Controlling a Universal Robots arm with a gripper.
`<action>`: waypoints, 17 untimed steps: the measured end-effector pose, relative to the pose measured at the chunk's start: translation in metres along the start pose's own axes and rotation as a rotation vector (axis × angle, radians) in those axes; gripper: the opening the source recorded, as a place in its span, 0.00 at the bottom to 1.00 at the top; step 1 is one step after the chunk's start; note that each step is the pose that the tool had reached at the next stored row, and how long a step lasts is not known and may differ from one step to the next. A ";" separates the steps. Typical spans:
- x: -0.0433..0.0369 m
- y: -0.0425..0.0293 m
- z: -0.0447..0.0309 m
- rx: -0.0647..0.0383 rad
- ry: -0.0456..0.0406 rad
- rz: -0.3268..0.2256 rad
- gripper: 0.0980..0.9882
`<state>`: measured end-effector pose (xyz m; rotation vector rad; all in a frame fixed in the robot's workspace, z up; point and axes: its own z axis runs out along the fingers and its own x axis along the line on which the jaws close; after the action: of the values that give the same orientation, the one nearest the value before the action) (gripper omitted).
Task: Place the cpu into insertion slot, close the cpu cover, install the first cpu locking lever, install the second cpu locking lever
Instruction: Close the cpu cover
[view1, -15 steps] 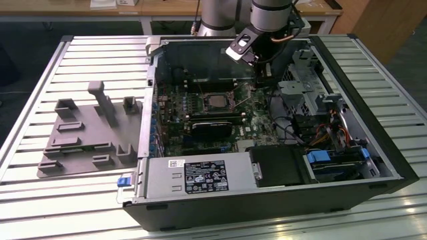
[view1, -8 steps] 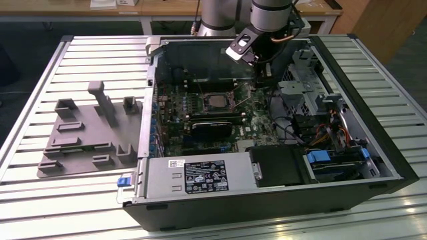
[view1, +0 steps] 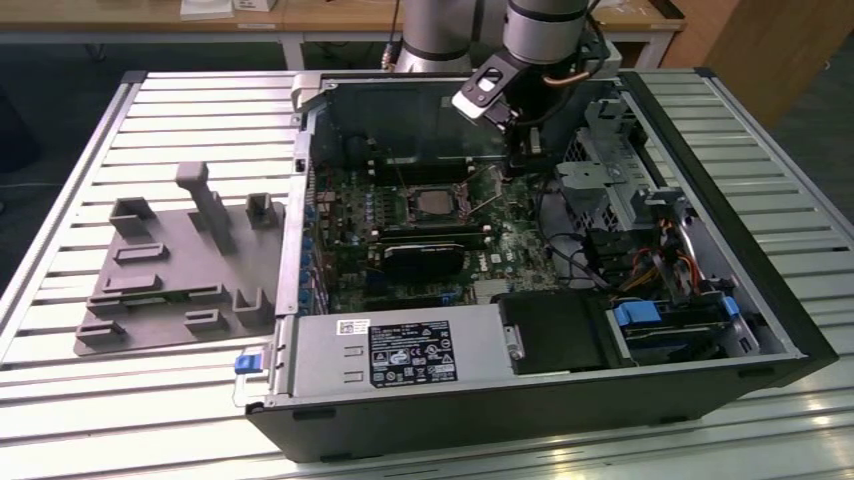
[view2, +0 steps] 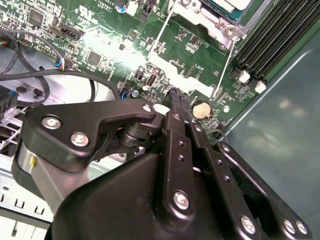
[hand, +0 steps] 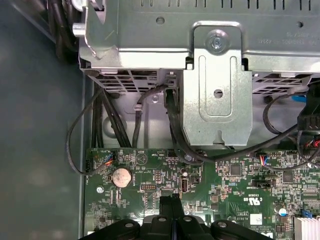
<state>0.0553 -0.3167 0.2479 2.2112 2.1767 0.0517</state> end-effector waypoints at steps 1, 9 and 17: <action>0.0001 0.0002 0.0006 0.000 0.0004 0.000 0.01; 0.0001 0.0014 0.0088 0.001 -0.0083 -0.001 0.01; 0.0001 0.0021 0.0110 0.005 -0.0093 -0.001 0.01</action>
<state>0.0580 -0.3167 0.2371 2.2090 2.1753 0.0356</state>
